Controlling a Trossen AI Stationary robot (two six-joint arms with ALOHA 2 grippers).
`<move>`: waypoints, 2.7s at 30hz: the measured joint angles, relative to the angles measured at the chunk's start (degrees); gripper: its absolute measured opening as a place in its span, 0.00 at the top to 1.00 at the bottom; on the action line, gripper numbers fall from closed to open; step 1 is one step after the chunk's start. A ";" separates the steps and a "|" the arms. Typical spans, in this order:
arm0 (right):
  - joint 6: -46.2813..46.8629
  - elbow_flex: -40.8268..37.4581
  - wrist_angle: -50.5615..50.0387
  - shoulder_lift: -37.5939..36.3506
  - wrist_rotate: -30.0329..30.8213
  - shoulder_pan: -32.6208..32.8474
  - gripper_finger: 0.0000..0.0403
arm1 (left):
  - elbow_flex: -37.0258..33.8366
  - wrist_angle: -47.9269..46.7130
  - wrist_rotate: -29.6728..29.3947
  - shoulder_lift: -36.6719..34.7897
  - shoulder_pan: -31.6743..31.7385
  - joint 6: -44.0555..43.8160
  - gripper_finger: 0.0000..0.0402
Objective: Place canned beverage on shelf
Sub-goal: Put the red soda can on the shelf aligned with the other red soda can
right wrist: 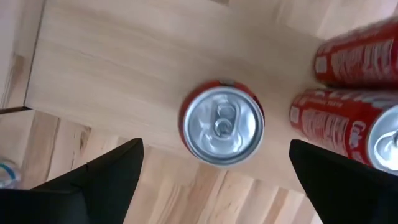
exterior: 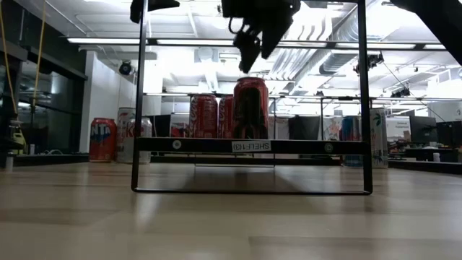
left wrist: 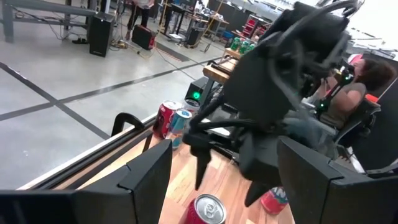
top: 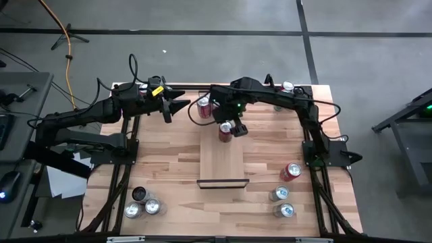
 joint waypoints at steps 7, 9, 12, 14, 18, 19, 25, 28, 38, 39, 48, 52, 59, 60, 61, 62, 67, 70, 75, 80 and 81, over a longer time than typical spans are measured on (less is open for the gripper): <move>-0.79 -3.90 3.63 0.00 -2.95 -0.99 0.04 | 0.00 0.01 0.00 0.01 0.00 0.00 0.40; -0.85 -5.00 5.72 0.02 -3.47 -0.99 0.04 | 0.00 0.01 0.00 0.01 0.00 0.00 0.40; -0.87 -6.83 8.42 0.02 -3.24 -0.99 0.04 | 0.00 -0.01 0.02 0.01 0.00 0.00 0.40; -0.87 -7.63 8.52 0.04 -2.80 -1.00 0.04 | 0.00 -0.01 0.01 0.01 0.00 0.00 0.40; -1.06 -9.07 8.02 0.04 -3.04 -1.14 0.04 | 0.00 -0.01 0.00 0.01 0.00 0.00 0.40; -1.32 -9.31 8.03 0.04 -3.24 -1.14 0.04 | 0.00 -0.03 0.00 0.01 0.00 0.00 0.40; 0.15 -9.67 8.70 0.02 -2.20 -1.14 0.04 | 0.00 -0.03 0.00 0.01 0.00 0.00 0.40; 3.05 -9.67 8.75 0.02 -2.03 -1.14 0.04 | 0.00 -0.03 0.02 0.01 0.00 0.00 0.40; 5.16 -9.67 8.97 0.02 -2.01 -1.10 0.04 | 0.00 -0.19 0.02 0.01 0.00 0.00 0.40; 5.16 -9.67 9.03 0.02 -2.01 -1.07 0.04 | 0.00 -0.20 0.00 -0.01 0.00 0.00 0.40; -5.83 -9.67 9.67 0.02 -2.60 0.29 0.04 | 0.00 -0.23 0.02 0.01 0.00 0.00 0.40; -13.97 -9.65 10.30 0.02 -2.64 1.12 0.04 | 0.00 -0.25 0.00 0.01 0.00 0.00 0.40; -20.18 -9.65 10.32 0.02 -2.22 1.76 0.04 | 0.00 -0.25 0.02 0.01 0.00 0.00 0.40; -20.84 -9.65 10.30 0.02 -1.54 1.76 0.04 | 0.00 -0.25 0.02 0.01 0.00 0.00 0.40; -21.65 -9.65 10.30 0.02 -0.41 1.76 0.04 | 0.00 -0.25 0.00 0.01 -0.01 0.00 0.40; -22.10 -9.65 10.32 0.02 0.67 1.75 0.04 | 0.00 -0.27 0.02 0.01 0.00 0.00 0.40; -23.41 -9.65 10.34 0.02 2.04 1.65 0.04 | 0.00 -0.27 0.00 0.00 -0.02 0.01 0.40; -23.98 -9.65 10.34 0.02 2.00 1.65 0.04 | 0.00 -0.27 0.02 -0.01 0.00 0.00 0.40; -26.95 -9.56 10.56 0.35 1.52 1.65 0.04 | 0.00 -0.27 0.00 0.00 -0.02 0.01 0.40; -27.02 -9.56 11.01 0.82 2.15 1.50 0.04 | 0.00 -0.32 0.00 0.01 -0.02 0.00 0.40; -27.03 -9.56 10.75 0.92 2.58 1.50 0.04 | 0.00 -0.32 0.00 0.01 -0.02 0.00 0.40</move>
